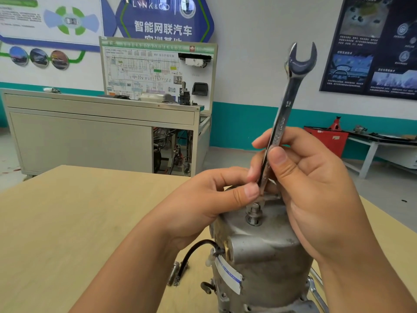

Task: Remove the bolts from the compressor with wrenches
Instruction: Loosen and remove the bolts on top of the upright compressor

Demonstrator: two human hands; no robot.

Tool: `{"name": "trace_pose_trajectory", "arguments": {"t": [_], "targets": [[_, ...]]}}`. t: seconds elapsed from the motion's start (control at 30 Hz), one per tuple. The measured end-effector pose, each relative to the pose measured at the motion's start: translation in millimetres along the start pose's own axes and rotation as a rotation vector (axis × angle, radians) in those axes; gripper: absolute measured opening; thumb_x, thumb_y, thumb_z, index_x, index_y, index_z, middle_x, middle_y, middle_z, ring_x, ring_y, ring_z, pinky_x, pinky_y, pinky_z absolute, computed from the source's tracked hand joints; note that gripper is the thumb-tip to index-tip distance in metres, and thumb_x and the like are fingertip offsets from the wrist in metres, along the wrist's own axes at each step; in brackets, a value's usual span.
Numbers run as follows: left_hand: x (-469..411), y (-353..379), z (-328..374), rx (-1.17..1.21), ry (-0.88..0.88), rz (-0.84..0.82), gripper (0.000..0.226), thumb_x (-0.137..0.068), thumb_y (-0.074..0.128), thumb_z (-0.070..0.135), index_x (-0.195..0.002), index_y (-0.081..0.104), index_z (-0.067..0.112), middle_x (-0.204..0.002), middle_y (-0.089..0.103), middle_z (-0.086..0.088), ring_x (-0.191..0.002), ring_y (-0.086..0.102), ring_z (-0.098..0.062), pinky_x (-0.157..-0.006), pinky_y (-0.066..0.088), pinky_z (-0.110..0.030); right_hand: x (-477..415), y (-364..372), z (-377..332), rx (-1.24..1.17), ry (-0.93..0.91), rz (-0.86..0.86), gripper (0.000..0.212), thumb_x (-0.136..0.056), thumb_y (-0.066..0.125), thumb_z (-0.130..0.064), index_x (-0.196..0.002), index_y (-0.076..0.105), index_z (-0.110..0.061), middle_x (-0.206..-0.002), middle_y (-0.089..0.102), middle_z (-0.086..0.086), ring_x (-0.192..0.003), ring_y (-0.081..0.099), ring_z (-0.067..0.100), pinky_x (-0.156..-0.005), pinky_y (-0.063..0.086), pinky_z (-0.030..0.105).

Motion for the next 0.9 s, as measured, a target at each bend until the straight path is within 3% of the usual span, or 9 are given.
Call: {"name": "trace_pose_trajectory", "arguments": {"t": [0.1, 0.17, 0.3, 0.43, 0.53, 0.63, 0.77, 0.8, 0.9], "targets": [[0.1, 0.9, 0.6, -0.013, 0.009, 0.010, 0.020, -0.080, 0.058, 0.021, -0.085, 0.077, 0.015, -0.091, 0.070, 0.004, -0.093, 0.065, -0.010, -0.084, 0.048, -0.020, 0.2, -0.3, 1.1, 0.012, 0.035, 0.017, 0.020, -0.087, 0.049, -0.025, -0.081, 0.066, -0.033, -0.067, 0.060, -0.001, -0.062, 0.049, 0.022, -0.048, 0.042, 0.015], [-1.6, -0.6, -0.2, -0.022, 0.013, 0.031, 0.018, -0.077, 0.060, 0.022, -0.080, 0.077, 0.017, -0.087, 0.070, 0.005, -0.092, 0.064, -0.009, -0.085, 0.048, -0.021, 0.4, 0.1, 0.6, 0.013, 0.039, 0.012, 0.021, -0.087, 0.048, -0.025, -0.081, 0.066, -0.033, -0.067, 0.062, -0.002, -0.062, 0.054, 0.018, -0.048, 0.043, 0.016], [-1.8, 0.2, 1.0, -0.046, 0.023, 0.035, 0.015, -0.075, 0.061, 0.020, -0.079, 0.075, 0.014, -0.085, 0.069, 0.001, -0.089, 0.063, -0.012, -0.085, 0.048, -0.021, 0.7, -0.2, 1.1, 0.026, 0.048, -0.007, 0.021, -0.088, 0.046, -0.024, -0.085, 0.066, -0.030, -0.069, 0.064, -0.002, -0.065, 0.062, 0.010, -0.055, 0.049, 0.020], [-2.9, 2.0, -1.2, -0.065, 0.038, 0.041, 0.034, -0.074, 0.062, 0.020, -0.092, 0.063, -0.009, -0.092, 0.060, -0.014, -0.089, 0.055, -0.020, -0.086, 0.044, -0.029, 0.5, -0.4, 2.6, 0.070, 0.060, -0.011, 0.014, -0.087, 0.054, -0.025, -0.091, 0.066, -0.028, -0.071, 0.065, -0.005, -0.069, 0.062, 0.009, -0.061, 0.049, 0.017], [-3.4, 6.5, 1.3, -0.046, 0.057, 0.072, 0.022, -0.071, 0.065, 0.016, -0.084, 0.066, -0.001, -0.089, 0.062, -0.015, -0.087, 0.056, -0.021, -0.081, 0.047, -0.026, 1.0, 0.5, 1.7, 0.130, 0.050, -0.025, 0.012, -0.085, 0.059, -0.026, -0.094, 0.067, -0.028, -0.071, 0.065, -0.010, -0.069, 0.063, 0.003, -0.063, 0.049, 0.013], [-3.6, 6.2, -0.7, -0.029, 0.063, 0.066, 0.023, -0.068, 0.067, 0.011, -0.085, 0.066, -0.004, -0.091, 0.064, -0.017, -0.088, 0.060, -0.024, -0.082, 0.051, -0.027, 2.3, 4.5, -0.1, 0.190, 0.013, -0.073, 0.019, -0.086, 0.053, -0.020, -0.094, 0.068, -0.027, -0.070, 0.064, -0.006, -0.070, 0.062, 0.005, -0.065, 0.049, 0.014], [-1.6, 2.7, 1.0, -0.057, 0.056, 0.026, 0.017, -0.070, 0.066, 0.011, -0.079, 0.060, -0.002, -0.087, 0.061, -0.012, -0.088, 0.057, -0.019, -0.081, 0.048, -0.022, 2.4, 5.5, -1.1, 0.104, -0.013, -0.100, 0.016, -0.085, 0.052, -0.021, -0.086, 0.068, -0.024, -0.066, 0.065, -0.003, -0.067, 0.062, 0.007, -0.065, 0.050, 0.017], [-1.0, 3.5, 2.7, -0.067, 0.061, -0.007, 0.008, -0.072, 0.064, 0.010, -0.073, 0.061, 0.003, -0.082, 0.061, -0.006, -0.085, 0.056, -0.014, -0.079, 0.046, -0.019, 2.1, 4.9, -0.9, 0.070, -0.007, -0.107, 0.016, -0.083, 0.053, -0.024, -0.085, 0.069, -0.025, -0.066, 0.065, -0.003, -0.066, 0.062, 0.008, -0.064, 0.050, 0.018], [1.5, 5.3, 5.5, -0.087, 0.068, -0.096, 0.031, -0.079, 0.057, 0.008, -0.058, 0.064, 0.029, -0.070, 0.063, 0.015, -0.073, 0.058, -0.001, -0.075, 0.046, -0.013, 2.1, 3.5, 0.4, -0.005, 0.019, -0.127, 0.018, -0.079, 0.053, -0.030, -0.085, 0.070, -0.028, -0.065, 0.065, -0.002, -0.064, 0.062, 0.009, -0.063, 0.050, 0.018]]}}
Point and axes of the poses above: each hand's wrist, its own x-axis away from the middle knuckle, its own y-axis out of the palm, z = x × y, the point moved 4 cm from there along -x, towards the middle knuckle
